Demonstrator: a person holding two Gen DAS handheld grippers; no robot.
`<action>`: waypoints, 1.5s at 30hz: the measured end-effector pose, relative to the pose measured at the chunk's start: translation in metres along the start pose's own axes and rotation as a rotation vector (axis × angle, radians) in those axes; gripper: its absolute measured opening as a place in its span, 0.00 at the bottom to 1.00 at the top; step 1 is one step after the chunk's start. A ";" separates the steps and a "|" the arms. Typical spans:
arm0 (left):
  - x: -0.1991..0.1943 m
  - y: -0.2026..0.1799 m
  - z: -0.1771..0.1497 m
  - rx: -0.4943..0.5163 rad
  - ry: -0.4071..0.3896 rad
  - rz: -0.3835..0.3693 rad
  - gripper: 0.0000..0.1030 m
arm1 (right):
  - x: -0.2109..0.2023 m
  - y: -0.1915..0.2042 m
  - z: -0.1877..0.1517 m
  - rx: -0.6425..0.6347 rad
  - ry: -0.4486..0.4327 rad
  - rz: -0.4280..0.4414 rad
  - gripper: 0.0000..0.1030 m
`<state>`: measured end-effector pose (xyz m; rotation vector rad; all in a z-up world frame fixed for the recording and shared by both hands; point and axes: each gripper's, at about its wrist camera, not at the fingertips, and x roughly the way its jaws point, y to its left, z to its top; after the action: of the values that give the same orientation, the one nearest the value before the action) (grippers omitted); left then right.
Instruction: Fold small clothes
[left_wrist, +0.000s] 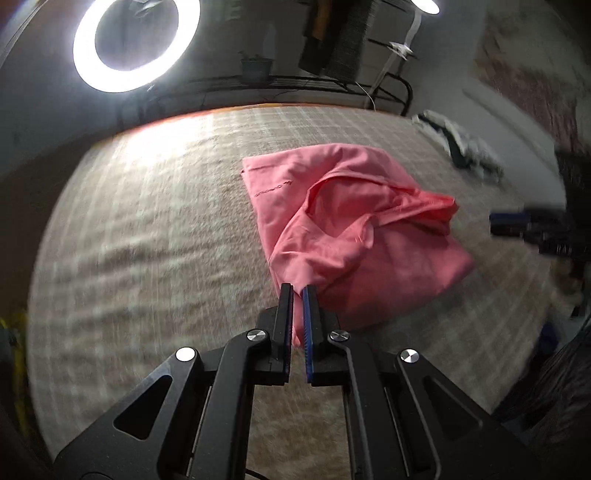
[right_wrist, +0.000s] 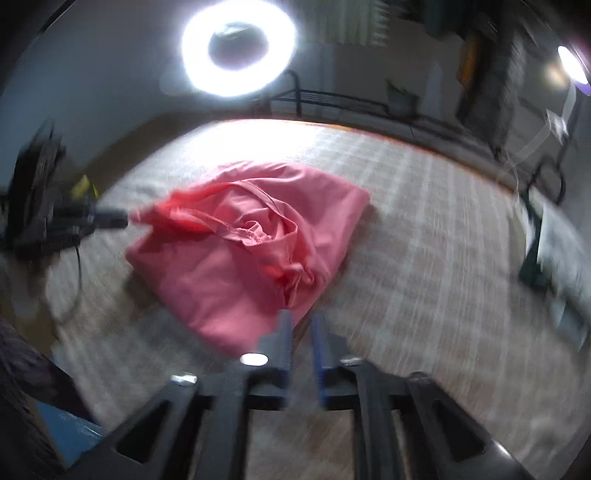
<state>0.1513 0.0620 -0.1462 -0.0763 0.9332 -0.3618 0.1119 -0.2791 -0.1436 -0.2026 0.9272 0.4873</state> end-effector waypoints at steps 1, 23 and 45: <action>-0.003 0.007 0.002 -0.068 0.000 -0.028 0.02 | -0.003 -0.004 -0.001 0.051 -0.003 0.032 0.42; 0.058 0.037 0.008 -0.660 0.129 -0.218 0.34 | 0.070 -0.086 -0.018 0.990 0.057 0.522 0.49; 0.050 0.025 0.013 -0.519 0.083 -0.151 0.01 | 0.053 -0.042 0.016 0.746 0.004 0.470 0.57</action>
<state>0.1954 0.0678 -0.1823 -0.6131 1.0893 -0.2555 0.1703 -0.2935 -0.1781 0.7050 1.1042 0.5359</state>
